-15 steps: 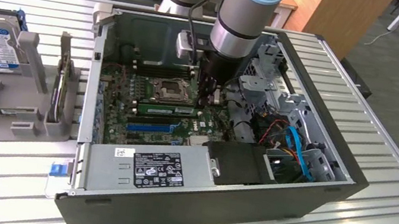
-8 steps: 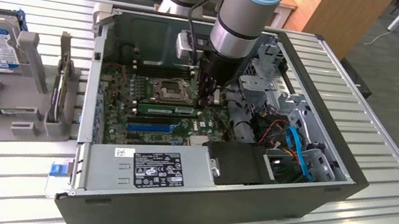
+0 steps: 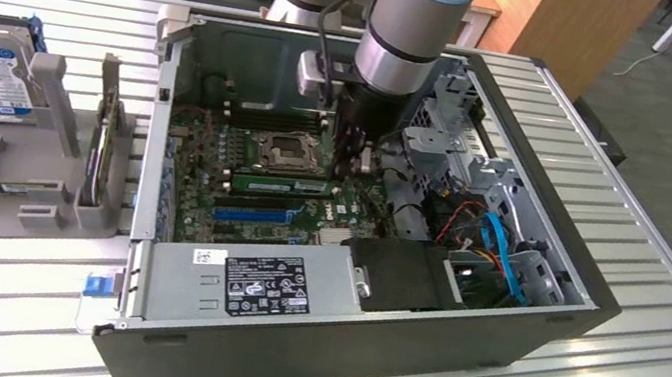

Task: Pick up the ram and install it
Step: 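Press down the ram until it locks into place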

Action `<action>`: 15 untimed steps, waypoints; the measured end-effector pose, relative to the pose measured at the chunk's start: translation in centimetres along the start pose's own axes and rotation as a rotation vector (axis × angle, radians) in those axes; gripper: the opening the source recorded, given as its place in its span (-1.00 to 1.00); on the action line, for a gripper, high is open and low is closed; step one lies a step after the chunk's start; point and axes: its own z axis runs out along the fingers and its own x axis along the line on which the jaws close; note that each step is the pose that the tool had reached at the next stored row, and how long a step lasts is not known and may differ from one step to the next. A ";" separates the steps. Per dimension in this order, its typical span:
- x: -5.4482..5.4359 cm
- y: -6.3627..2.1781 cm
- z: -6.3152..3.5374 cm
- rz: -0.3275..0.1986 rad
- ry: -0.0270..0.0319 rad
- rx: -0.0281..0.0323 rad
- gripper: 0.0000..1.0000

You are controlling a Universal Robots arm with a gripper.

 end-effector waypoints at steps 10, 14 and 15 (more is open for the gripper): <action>-0.1 0.07 -1.48 0.000 0.0001 -0.0002 -0.80; -0.1 0.09 -1.97 0.000 0.0001 -0.0002 -0.80; -0.1 0.10 -2.05 0.000 0.0001 -0.0001 -0.80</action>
